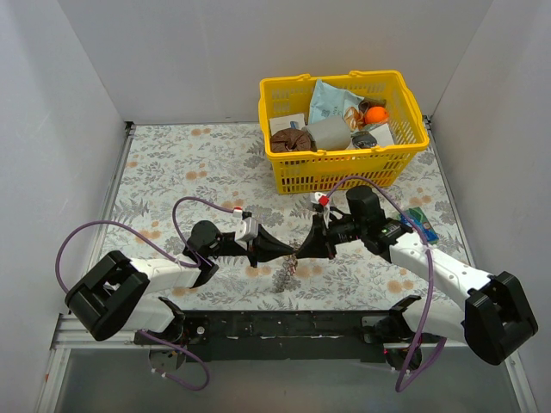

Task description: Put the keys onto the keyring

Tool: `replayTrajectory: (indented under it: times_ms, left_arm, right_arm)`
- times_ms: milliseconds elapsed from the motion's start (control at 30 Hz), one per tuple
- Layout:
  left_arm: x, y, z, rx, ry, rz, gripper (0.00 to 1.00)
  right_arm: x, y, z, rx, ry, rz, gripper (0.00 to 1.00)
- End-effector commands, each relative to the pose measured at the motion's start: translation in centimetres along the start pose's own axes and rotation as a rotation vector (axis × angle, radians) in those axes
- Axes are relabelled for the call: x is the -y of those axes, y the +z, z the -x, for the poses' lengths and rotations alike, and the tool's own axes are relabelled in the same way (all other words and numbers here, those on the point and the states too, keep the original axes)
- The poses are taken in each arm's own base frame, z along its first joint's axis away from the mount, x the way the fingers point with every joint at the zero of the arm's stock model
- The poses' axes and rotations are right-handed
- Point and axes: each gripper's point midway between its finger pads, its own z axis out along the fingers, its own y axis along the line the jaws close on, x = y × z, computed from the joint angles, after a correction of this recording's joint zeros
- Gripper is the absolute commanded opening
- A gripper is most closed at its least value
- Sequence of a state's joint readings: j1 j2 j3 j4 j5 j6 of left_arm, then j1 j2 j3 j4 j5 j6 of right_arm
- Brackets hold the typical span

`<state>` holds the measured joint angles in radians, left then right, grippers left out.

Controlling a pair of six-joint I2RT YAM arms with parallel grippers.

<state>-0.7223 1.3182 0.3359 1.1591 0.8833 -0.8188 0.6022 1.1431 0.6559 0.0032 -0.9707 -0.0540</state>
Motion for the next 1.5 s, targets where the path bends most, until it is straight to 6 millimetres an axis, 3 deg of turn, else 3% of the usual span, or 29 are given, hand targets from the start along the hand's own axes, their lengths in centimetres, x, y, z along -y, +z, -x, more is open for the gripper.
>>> replayTrajectory:
  times_ms: [0, 600, 1000, 1200, 1467]
  left_arm:
    - [0.4, 0.7, 4.1, 0.091, 0.118, -0.039, 0.00]
    - [1.0, 0.8, 5.3, 0.113, 0.132, -0.070, 0.00]
    - [1.2, 0.8, 5.2, 0.106, 0.124, -0.081, 0.00]
    - [1.1, 0.6, 5.0, 0.102, 0.127, -0.065, 0.00]
    - [0.5, 0.1, 4.2, 0.053, 0.145, -0.013, 0.00]
  right_arm:
    - [0.5, 0.4, -0.1, 0.001, -0.012, -0.017, 0.01]
    - [1.4, 1.0, -0.6, -0.011, -0.007, -0.045, 0.01]
    - [0.4, 1.0, 0.4, 0.043, -0.063, 0.002, 0.01]
    - [0.4, 0.7, 0.3, 0.035, -0.071, -0.022, 0.11]
    - [0.2, -0.5, 0.8, 0.028, -0.134, -0.099, 0.34]
